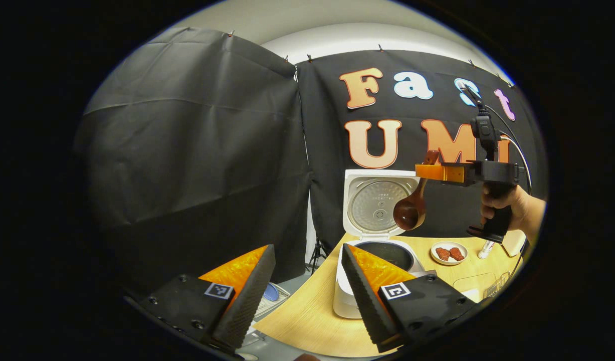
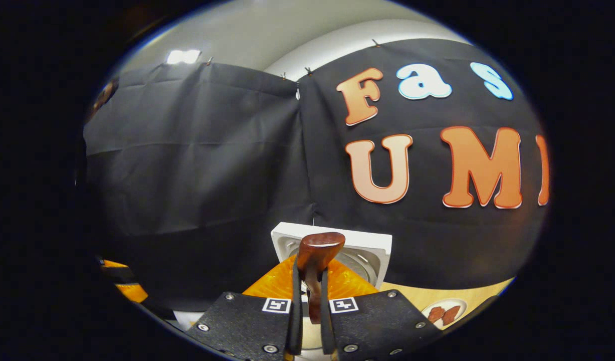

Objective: Close the left gripper, press the button to open the rice cooker; take a wooden spoon from the chopstick holder with the right hand, scoop a spoonful of rice and pour it into the rice cooker, then put the wooden spoon back into the chopstick holder.

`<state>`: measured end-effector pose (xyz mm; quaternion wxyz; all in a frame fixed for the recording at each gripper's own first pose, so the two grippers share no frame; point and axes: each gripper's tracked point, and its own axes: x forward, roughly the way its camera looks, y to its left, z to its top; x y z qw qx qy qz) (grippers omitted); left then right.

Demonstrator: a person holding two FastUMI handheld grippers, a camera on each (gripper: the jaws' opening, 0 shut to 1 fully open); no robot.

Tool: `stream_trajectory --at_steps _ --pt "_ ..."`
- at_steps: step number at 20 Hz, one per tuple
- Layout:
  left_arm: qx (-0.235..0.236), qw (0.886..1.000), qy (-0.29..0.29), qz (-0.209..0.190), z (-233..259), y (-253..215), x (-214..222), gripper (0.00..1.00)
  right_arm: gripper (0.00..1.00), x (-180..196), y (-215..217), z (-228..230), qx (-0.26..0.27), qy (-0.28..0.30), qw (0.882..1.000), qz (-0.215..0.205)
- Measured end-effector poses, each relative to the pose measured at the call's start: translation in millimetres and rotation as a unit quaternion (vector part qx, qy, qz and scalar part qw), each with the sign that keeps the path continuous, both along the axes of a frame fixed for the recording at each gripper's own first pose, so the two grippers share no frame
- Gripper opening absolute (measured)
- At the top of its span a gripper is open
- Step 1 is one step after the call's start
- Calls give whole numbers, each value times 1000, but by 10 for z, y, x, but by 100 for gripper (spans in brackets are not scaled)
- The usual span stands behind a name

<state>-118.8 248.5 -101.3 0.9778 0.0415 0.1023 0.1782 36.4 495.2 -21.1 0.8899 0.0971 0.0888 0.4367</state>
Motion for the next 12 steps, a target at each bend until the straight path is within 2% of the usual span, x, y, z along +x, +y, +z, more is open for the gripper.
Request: stream_trajectory --at_steps 7,12 --pt "6 1000 3 -29 44 -277 132 92 14 49 -736 -24 49 80 995 -44" --pt "9 998 8 -61 43 -602 264 91 14 134 -1560 -127 69 121 985 -104"
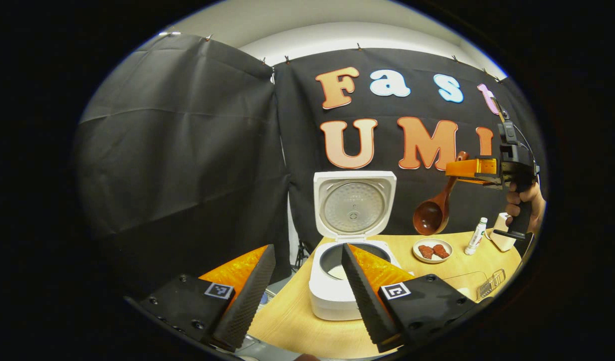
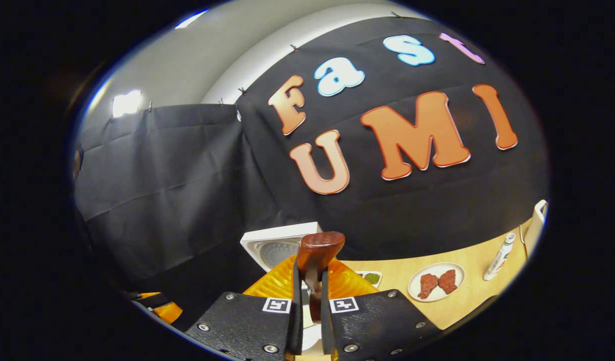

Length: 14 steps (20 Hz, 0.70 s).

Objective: Close the left gripper, press the button to open the rice cooker; take a wooden spoon from the chopstick holder with the right hand, scoop a spoonful of rice and pour it into the rice cooker, then put the wooden spoon back into the chopstick holder.

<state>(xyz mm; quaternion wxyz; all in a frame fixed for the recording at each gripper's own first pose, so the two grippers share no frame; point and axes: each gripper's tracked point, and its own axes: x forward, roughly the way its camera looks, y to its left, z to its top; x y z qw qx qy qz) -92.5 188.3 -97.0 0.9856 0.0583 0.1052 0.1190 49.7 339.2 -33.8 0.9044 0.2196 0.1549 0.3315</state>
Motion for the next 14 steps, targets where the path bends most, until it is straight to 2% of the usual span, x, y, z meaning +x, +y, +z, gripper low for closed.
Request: stream_trajectory --at_steps 4,7,14 --pt "2 1000 -4 -27 59 -273 171 91 14 61 -757 -71 2 14 998 -63" --pt "4 999 -12 -44 120 -476 286 91 14 39 -1354 -262 -21 26 993 -111" --pt "3 997 -11 -74 105 -951 526 92 14 -197 -2576 -944 -57 96 971 -210"
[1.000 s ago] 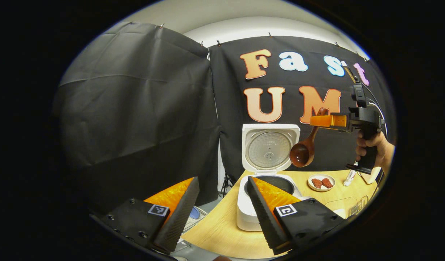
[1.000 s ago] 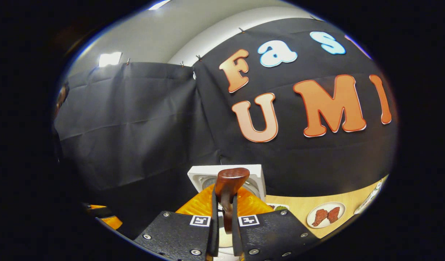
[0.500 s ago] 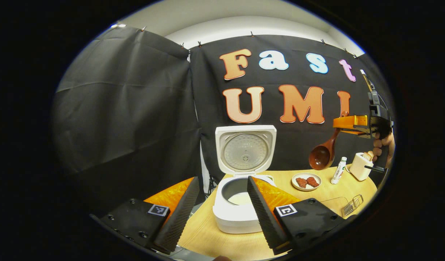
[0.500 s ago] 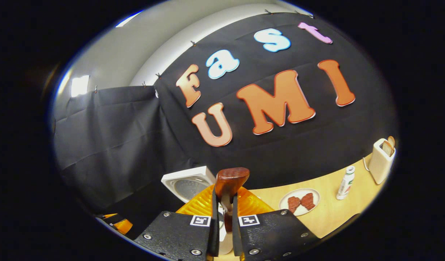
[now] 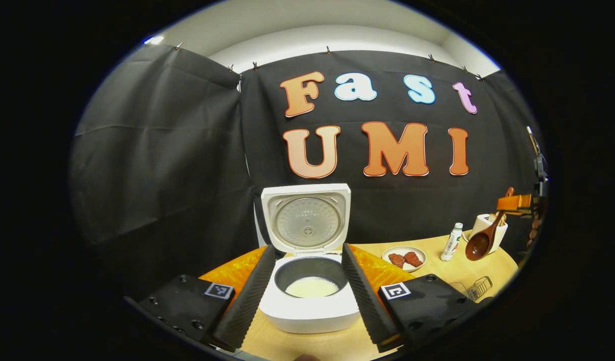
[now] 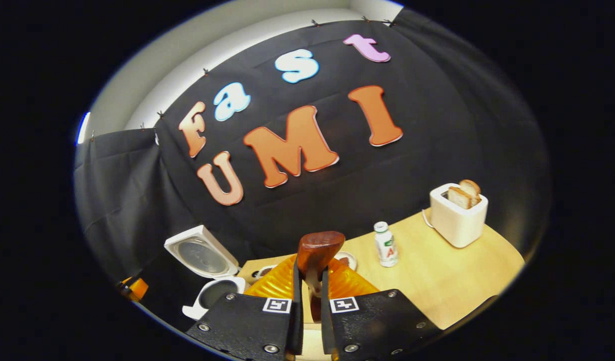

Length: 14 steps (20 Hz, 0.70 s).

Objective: Close the left gripper, press the button to open the rice cooker; take a wooden spoon from the chopstick holder with the right hand, scoop a spoonful of rice and pour it into the rice cooker, then put the wooden spoon back into the chopstick holder.

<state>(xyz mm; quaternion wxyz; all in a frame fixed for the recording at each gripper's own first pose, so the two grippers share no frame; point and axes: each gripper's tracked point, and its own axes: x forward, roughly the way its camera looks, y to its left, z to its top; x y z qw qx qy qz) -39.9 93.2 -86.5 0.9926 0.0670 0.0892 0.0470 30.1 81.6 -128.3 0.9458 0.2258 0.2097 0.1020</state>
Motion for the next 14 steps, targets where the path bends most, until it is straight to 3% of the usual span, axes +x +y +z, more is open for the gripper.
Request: stream_trajectory --at_steps 6,14 --pt "-1 1000 -2 -9 4 -310 111 92 14 -345 -623 -610 -11 63 997 -49" --pt "7 1000 -7 12 83 -455 177 91 14 -676 -871 -1331 -33 118 991 -53"
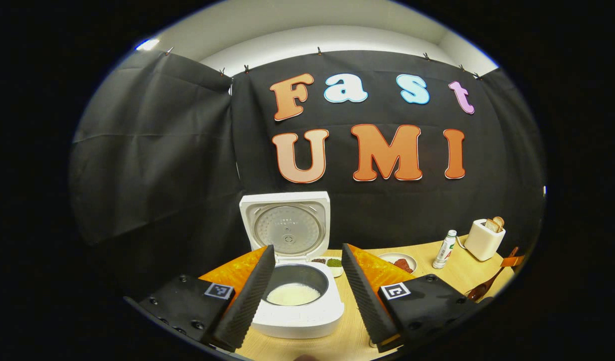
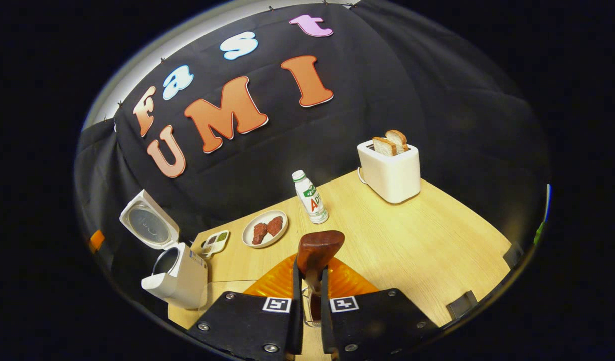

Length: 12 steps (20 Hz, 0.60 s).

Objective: Close the left gripper, press the button to open the rice cooker; take a wooden spoon from the chopstick holder with the right hand, scoop a spoonful of rice and pour it into the rice cooker, then put the wooden spoon back into the chopstick holder.

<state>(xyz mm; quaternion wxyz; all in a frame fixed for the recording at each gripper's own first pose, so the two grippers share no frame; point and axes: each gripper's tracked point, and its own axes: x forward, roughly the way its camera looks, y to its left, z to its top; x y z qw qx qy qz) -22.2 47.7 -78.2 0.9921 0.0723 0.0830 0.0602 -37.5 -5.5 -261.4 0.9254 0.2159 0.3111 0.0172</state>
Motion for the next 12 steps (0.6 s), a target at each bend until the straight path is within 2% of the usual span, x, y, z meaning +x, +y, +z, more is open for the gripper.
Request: stream_trajectory --at_steps 7,12 --pt "-11 999 3 37 93 185 126 92 15 -124 24 -344 27 5 1000 -12" --pt "-39 997 -12 62 286 419 264 92 19 -96 -48 -497 82 6 995 -59"
